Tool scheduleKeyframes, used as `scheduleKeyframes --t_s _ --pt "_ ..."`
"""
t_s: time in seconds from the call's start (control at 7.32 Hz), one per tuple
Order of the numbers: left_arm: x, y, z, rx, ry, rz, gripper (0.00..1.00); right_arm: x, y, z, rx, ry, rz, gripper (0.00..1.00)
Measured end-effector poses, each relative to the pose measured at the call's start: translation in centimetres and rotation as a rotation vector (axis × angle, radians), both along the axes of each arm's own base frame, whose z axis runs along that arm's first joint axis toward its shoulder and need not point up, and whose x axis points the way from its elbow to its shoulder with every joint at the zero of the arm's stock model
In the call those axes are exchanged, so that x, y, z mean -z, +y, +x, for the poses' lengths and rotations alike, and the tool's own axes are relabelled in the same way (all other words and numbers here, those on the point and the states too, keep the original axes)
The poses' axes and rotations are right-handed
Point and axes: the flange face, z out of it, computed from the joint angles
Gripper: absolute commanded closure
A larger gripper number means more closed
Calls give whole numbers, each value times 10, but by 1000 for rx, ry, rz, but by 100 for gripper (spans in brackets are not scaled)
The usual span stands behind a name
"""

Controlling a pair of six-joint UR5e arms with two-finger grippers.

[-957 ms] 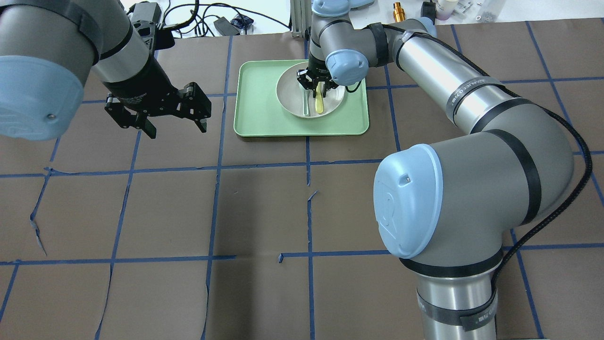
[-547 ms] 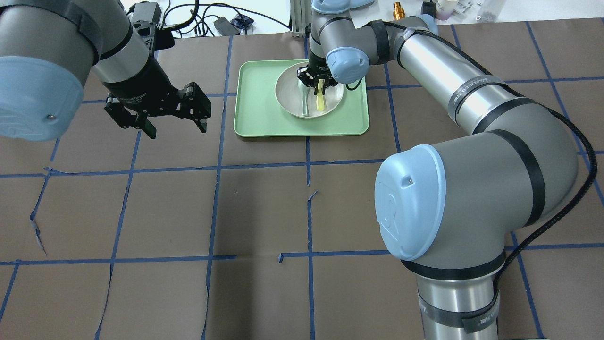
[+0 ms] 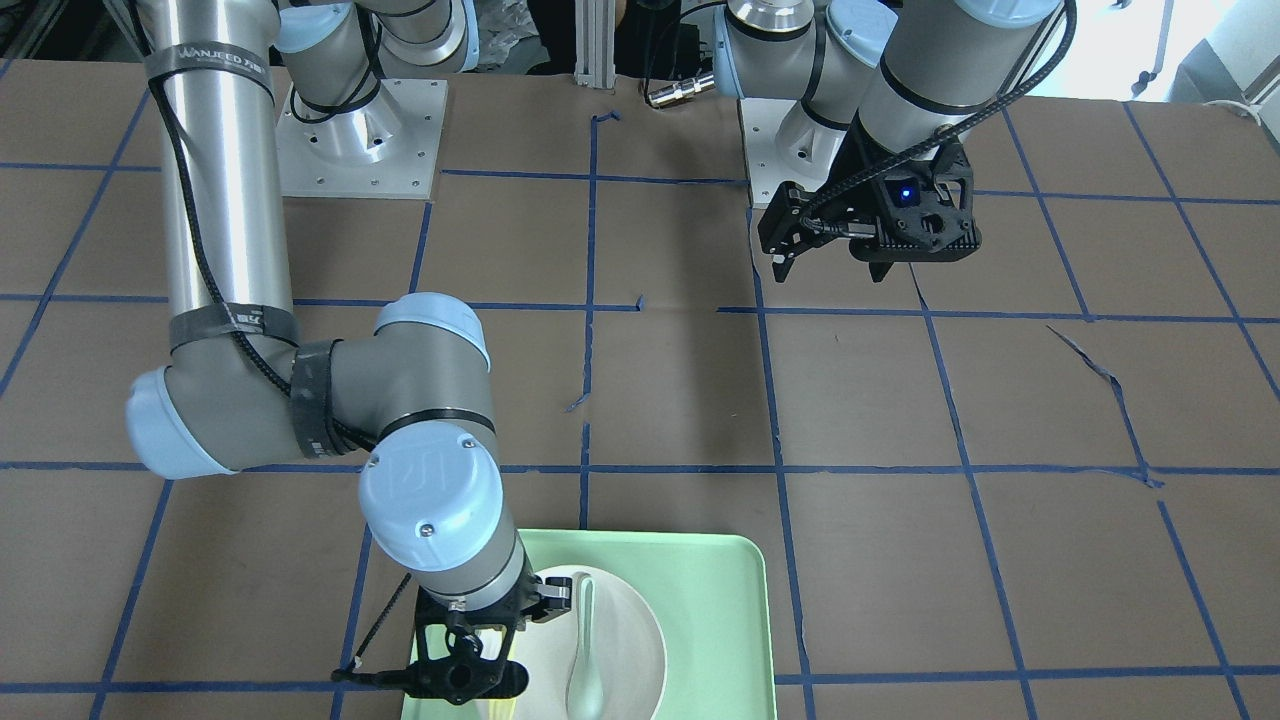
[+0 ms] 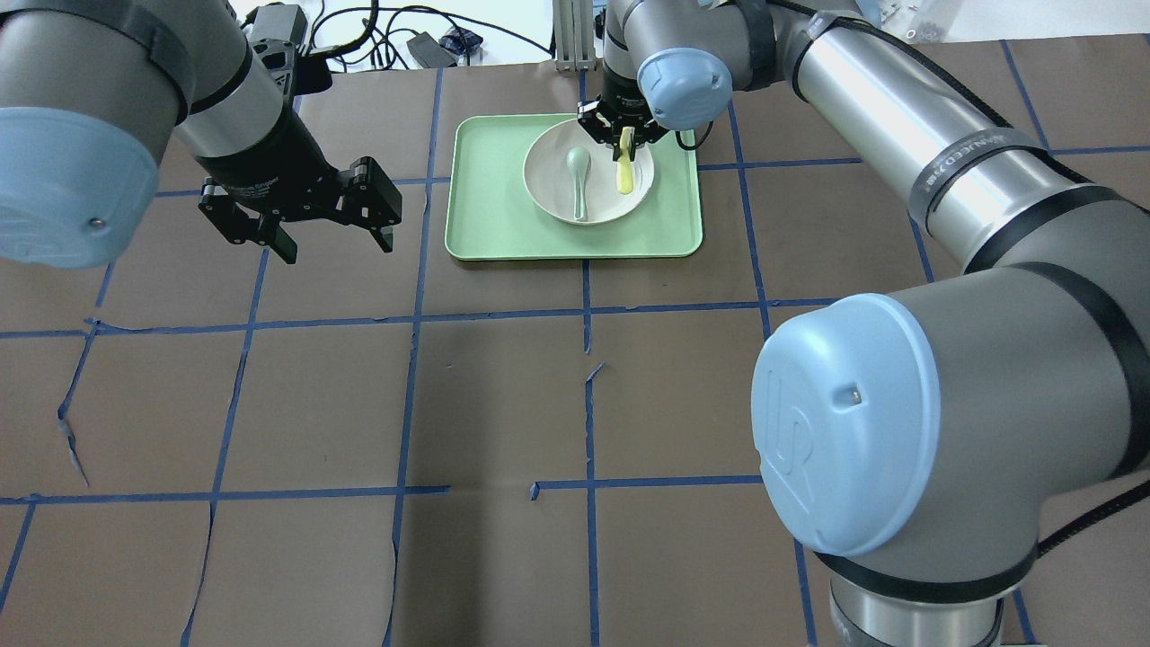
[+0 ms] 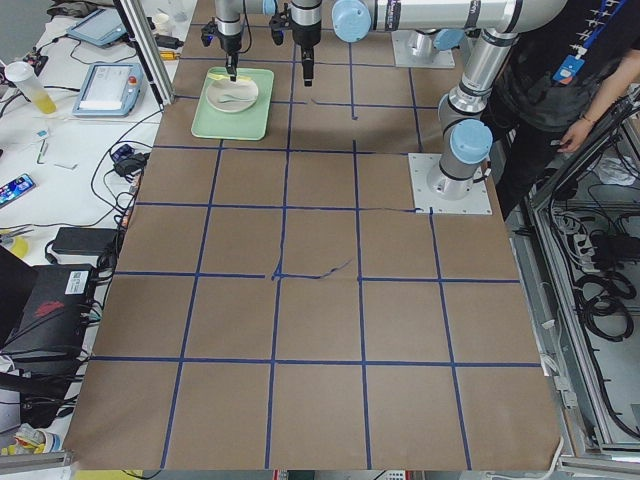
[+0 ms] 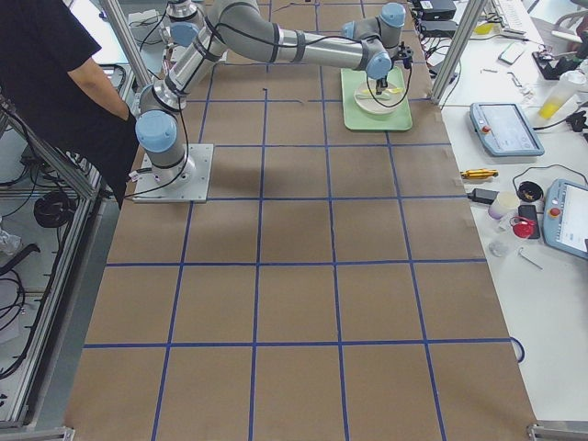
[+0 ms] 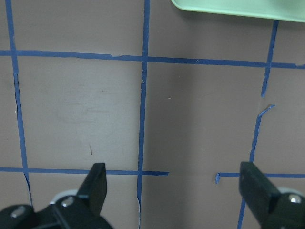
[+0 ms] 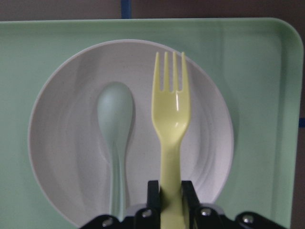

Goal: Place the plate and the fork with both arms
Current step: 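Carry the fork beside the plate on the tray and release it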

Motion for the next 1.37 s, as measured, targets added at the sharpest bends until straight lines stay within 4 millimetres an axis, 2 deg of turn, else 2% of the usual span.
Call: scheduleKeyframes --t_s 0.27,0.41,0.55,0.96,1.37 --pt "-1 1 0 0 2 -2 0 23 3 -49 -14 21 30 100" --pt "-1 1 0 1 1 -2 0 36 4 -66 -13 25 35 100" --pt "-1 1 0 1 1 -2 0 47 3 -73 10 24 30 100" --pt "-1 1 -1 0 2 -1 0 69 -3 -74 62 14 14 100" --pt "0 1 0 0 2 -1 0 74 -4 -63 53 0 -7 100"
